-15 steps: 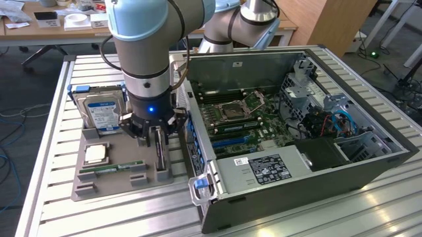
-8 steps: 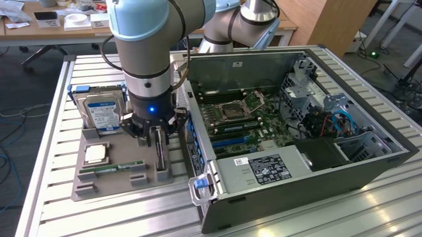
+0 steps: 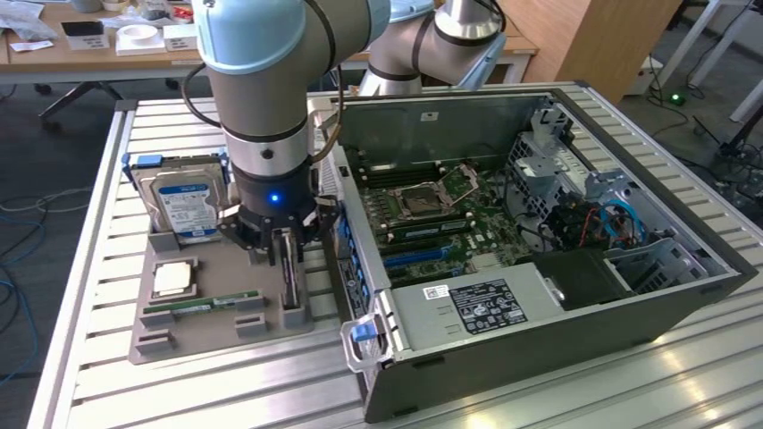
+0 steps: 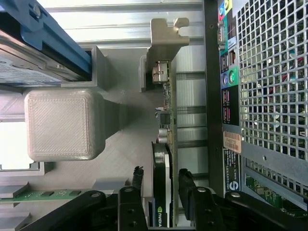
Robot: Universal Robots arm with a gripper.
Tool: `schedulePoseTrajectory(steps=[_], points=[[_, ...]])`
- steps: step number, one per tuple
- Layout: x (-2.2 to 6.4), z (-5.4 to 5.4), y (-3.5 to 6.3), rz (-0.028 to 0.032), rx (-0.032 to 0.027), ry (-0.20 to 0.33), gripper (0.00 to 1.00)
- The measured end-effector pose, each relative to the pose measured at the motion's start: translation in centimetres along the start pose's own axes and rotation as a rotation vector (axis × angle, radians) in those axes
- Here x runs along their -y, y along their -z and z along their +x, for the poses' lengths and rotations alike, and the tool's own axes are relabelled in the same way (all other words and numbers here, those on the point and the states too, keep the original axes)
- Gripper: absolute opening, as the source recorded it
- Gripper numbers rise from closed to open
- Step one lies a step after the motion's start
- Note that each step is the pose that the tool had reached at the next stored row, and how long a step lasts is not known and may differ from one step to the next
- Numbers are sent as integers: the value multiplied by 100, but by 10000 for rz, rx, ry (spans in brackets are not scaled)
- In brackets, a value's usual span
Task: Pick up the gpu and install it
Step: 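Pick up the gpu and move the gpu toward the slot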
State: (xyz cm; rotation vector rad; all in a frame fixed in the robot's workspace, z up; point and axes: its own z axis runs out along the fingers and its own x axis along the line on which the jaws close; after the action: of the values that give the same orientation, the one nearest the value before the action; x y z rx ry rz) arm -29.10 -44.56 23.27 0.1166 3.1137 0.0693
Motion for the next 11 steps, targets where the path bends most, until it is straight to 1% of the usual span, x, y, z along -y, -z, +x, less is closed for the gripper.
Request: schedulePoseTrajectory(steps=[1, 2, 11], points=[[0, 0, 0, -1, 0, 0, 46], [0, 0, 0, 0, 0, 0, 39], [0, 2, 0, -1, 0, 1, 39]])
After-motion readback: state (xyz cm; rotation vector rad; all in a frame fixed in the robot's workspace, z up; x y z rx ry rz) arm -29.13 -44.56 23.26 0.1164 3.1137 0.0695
